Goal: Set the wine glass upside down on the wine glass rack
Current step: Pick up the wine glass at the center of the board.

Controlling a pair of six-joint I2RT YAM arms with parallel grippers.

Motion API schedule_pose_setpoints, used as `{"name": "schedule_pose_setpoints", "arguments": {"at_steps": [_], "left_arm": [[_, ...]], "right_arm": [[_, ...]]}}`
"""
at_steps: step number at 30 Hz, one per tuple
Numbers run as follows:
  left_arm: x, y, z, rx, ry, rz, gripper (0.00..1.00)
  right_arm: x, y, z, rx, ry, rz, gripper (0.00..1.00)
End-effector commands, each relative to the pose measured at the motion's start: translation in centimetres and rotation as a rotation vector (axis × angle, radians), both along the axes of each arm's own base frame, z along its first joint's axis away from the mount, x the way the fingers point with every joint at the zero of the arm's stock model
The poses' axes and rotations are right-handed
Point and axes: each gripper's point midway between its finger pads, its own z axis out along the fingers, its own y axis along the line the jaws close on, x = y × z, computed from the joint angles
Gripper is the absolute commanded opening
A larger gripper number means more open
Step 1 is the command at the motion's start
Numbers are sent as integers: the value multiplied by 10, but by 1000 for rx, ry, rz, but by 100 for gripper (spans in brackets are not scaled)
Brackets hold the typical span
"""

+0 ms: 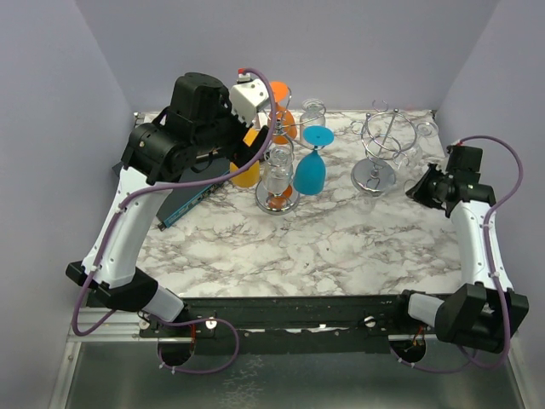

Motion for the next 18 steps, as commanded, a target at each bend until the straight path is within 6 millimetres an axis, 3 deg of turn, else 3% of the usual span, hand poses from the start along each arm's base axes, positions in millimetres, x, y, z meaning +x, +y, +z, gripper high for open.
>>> {"name": "schedule_pose_setpoints", "arguments": {"at_steps": [1,7,11,18], "left_arm": [[-14,-3,18,-71,-21,-35,99],[-26,-10,21,-118,5,-82,99],[-33,-14,28,-153,2,-119,99],[-31,-21,41,-206,-18,-123,99]], "right_arm": [[-20,7,6,-8,20,28,0],[-41,21,38,12,-45,66,0],[-52,45,67,97,-131,132,0],[-49,80,172,194,-415,280,0]]}}
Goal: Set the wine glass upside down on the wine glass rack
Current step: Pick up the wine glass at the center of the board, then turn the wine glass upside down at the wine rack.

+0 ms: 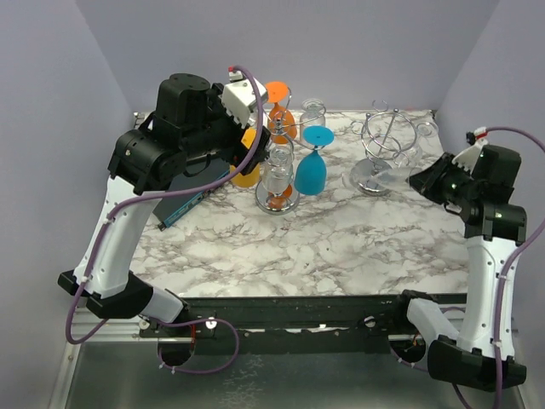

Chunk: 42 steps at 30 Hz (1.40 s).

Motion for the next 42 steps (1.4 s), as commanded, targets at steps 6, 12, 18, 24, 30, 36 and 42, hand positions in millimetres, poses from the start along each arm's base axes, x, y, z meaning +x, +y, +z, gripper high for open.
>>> {"name": "schedule_pose_setpoints", "arguments": {"at_steps": [6,12,18,24,30,36,42], "left_arm": [[-8,-11,37,-135,-44,-33,99],[-14,-22,44,-177,-39,-95,99],[-12,-26,47,-187,-41,-100,99],[-11,-35,43,-199,-16,-122,99],[-2,-48,41,-210,-22,-139,99],[7,-59,41,-213,-38,-156,99],[11,-75,38,-229,-26,-192,99]], "right_arm": [[2,56,138,185,-371,273,0],[11,72,180,272,-506,392,0],[24,75,197,302,-553,446,0],[20,76,200,291,-565,449,0],[20,75,193,281,-560,438,0],[16,73,189,251,-558,419,0],[12,77,189,266,-578,445,0]]}}
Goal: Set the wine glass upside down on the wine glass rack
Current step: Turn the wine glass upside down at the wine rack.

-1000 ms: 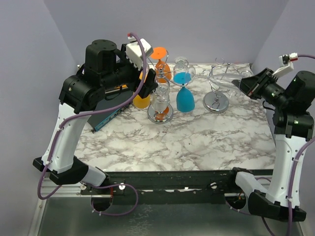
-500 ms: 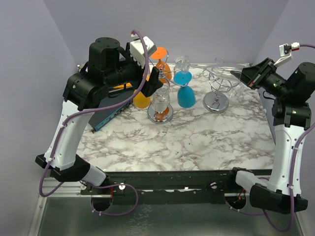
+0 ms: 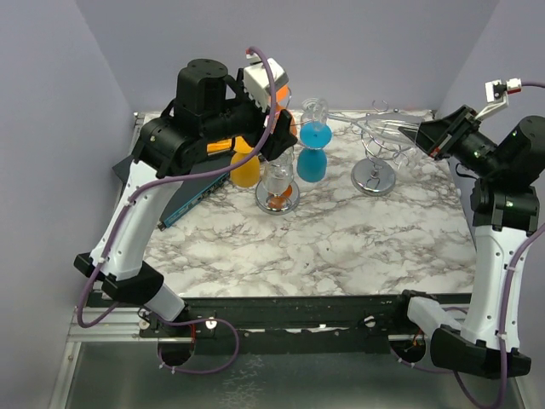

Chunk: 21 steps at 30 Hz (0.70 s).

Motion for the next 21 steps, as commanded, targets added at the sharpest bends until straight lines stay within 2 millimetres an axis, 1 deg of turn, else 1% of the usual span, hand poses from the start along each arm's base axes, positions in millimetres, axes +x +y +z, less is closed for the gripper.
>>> {"name": "schedule_pose_setpoints", "arguments": {"at_steps": [1,6,13,17,18,19,20,21], "left_arm": [[-3,-20,10,-53,-10,-67,99],[-4,-34,16,-72,-23,-84,99],[9,-43,22,-96,-36,-50,99],[16,-50,21,-104,-39,-54,98],[17,-52,23,-108,-41,-56,95],[18,-54,23,-109,-42,-63,90],[17,-56,24,-112,-43,-73,84],[17,-57,24,-113,-43,-81,76]], "right_arm": [[-9,6,8,-3,-58,34,0],[-8,9,15,18,-94,69,0],[-9,13,18,31,-115,110,0],[-15,18,19,36,-129,150,0],[-17,19,19,36,-132,158,0],[-18,20,18,36,-133,162,0],[-19,20,17,35,-135,166,0],[-20,21,17,34,-138,167,0]]}}
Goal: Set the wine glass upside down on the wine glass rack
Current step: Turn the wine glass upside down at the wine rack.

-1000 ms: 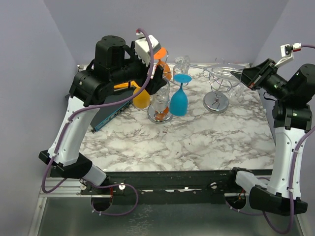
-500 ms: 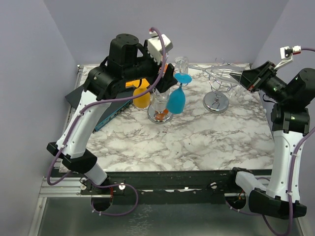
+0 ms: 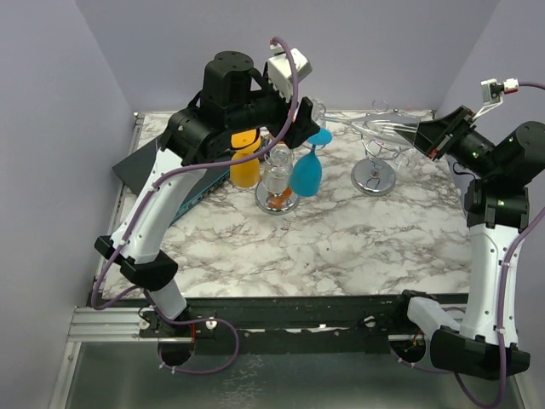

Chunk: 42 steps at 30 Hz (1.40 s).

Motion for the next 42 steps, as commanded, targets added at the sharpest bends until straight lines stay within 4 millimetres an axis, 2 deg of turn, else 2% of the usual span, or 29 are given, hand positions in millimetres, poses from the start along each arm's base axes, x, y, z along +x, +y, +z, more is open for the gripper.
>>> {"name": "schedule_pose_setpoints", "arguments": {"at_steps": [1,4,6,12,15,18,20,22,28,33,42], "left_arm": [[2,-9,14,-42,-24,-23,68],[2,-10,10,-32,-22,-34,34],[0,-10,9,-27,-19,-41,23],[-4,-10,14,-32,-29,-59,15],[-2,-9,26,-39,-78,-54,0],[1,-7,46,-52,-158,-49,0],[1,-6,59,-60,-230,-54,0],[-1,-5,71,-60,-319,-67,0],[-22,-10,87,61,-662,-126,0],[-46,-14,91,149,-906,-172,0],[-63,-7,102,173,-1070,-164,0]], "right_arm": [[-16,9,8,-6,-60,62,0],[-20,11,6,0,-70,77,0],[-22,12,8,-8,-100,82,0],[-28,16,10,-10,-158,113,2],[-28,16,3,-9,-145,115,40],[-29,15,-7,-20,-121,99,62],[-31,14,-18,-28,-103,86,73],[-34,14,-29,-35,-87,76,78],[-41,12,-63,-94,-38,35,88],[-41,6,-68,-184,-50,-14,92],[-47,14,-89,-200,-45,61,93]]}}
